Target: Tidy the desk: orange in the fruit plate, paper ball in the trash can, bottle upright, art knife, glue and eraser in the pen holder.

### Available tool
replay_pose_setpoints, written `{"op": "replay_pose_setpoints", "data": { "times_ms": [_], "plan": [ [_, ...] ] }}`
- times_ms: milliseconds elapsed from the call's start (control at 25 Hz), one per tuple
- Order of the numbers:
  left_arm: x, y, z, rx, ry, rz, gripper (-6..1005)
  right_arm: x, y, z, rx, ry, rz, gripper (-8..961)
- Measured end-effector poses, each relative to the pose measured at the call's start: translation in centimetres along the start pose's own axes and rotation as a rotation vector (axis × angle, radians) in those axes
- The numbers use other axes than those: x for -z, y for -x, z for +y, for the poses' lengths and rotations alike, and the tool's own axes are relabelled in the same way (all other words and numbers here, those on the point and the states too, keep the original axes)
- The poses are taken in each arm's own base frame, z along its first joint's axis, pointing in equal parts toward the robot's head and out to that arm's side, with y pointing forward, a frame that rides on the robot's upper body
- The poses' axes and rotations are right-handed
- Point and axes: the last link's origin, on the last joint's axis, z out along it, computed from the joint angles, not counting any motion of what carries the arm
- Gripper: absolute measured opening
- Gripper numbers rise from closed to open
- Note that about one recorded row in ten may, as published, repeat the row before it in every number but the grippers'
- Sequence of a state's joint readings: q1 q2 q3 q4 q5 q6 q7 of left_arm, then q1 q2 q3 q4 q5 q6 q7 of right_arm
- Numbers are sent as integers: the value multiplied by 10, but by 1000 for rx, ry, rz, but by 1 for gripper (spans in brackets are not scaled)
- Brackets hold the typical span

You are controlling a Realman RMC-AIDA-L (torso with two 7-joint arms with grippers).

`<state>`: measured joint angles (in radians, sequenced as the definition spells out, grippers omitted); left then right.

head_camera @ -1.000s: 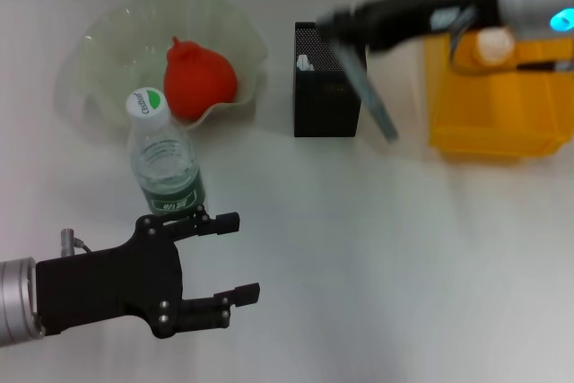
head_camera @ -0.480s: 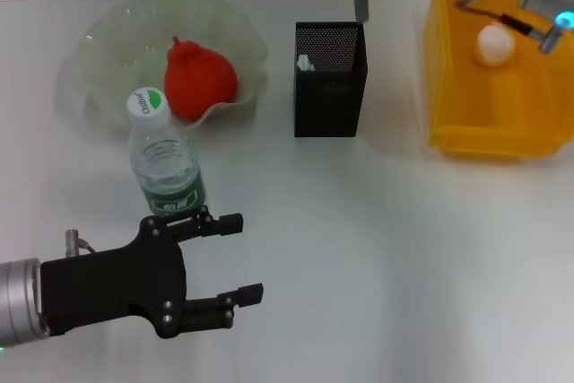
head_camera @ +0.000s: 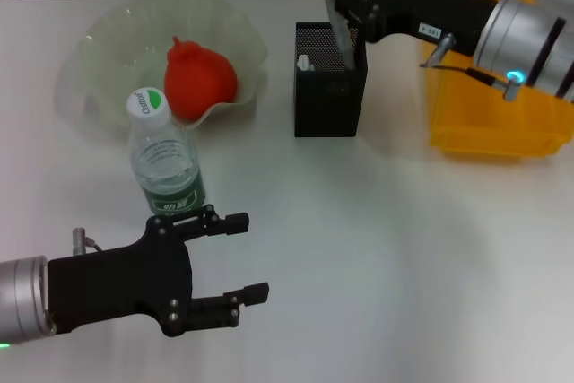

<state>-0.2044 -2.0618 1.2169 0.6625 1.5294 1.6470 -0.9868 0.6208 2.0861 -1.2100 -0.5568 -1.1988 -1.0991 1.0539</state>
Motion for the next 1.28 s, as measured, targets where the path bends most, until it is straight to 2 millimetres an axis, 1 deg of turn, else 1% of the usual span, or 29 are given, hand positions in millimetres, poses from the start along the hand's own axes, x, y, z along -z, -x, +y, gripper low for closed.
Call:
{"op": "replay_pose_setpoints", "data": {
  "times_ms": [80, 320, 440, 520, 600, 680, 800, 920, 960, 1040, 1080, 1240, 1280],
  "plan": [
    [-1, -1, 0, -2, 3, 1, 785, -1, -4, -1, -10, -9, 14, 143],
    [-1, -2, -1, -5, 7, 3, 785, 3, -6, -1, -12, -14, 18, 236],
    [-1, -2, -1, -5, 8, 3, 785, 10, -3, 2, -12, 15, -4, 282],
    [-2, -2, -1, -2, 9, 4, 785, 22, -2, 6, -34, 42, -7, 313],
    [-1, -3, -1, -2, 11, 6, 785, 41, -1, 13, -74, 78, 7, 548],
    [1, -4, -2, -3, 14, 9, 785, 61, 3, 22, -84, 136, 31, 583],
    [4, -5, -2, -3, 15, 8, 785, 100, 2, 41, -62, 242, 88, 637],
    [5, -5, -2, -1, 15, 7, 785, 136, -7, 57, -73, 357, 132, 690],
    [5, -5, -2, -1, 16, 6, 785, 144, -10, 62, -85, 393, 141, 708],
    [5, -4, -1, -1, 20, 5, 785, 155, -17, 69, -119, 446, 153, 743],
    [5, -4, -1, 0, 22, 4, 785, 158, -20, 72, -134, 457, 156, 763],
    [4, -4, -1, 0, 25, 1, 785, 159, -27, 77, -139, 469, 164, 841],
    [4, -4, -1, 0, 25, 1, 785, 158, -28, 77, -138, 468, 166, 841]
  ]
}}
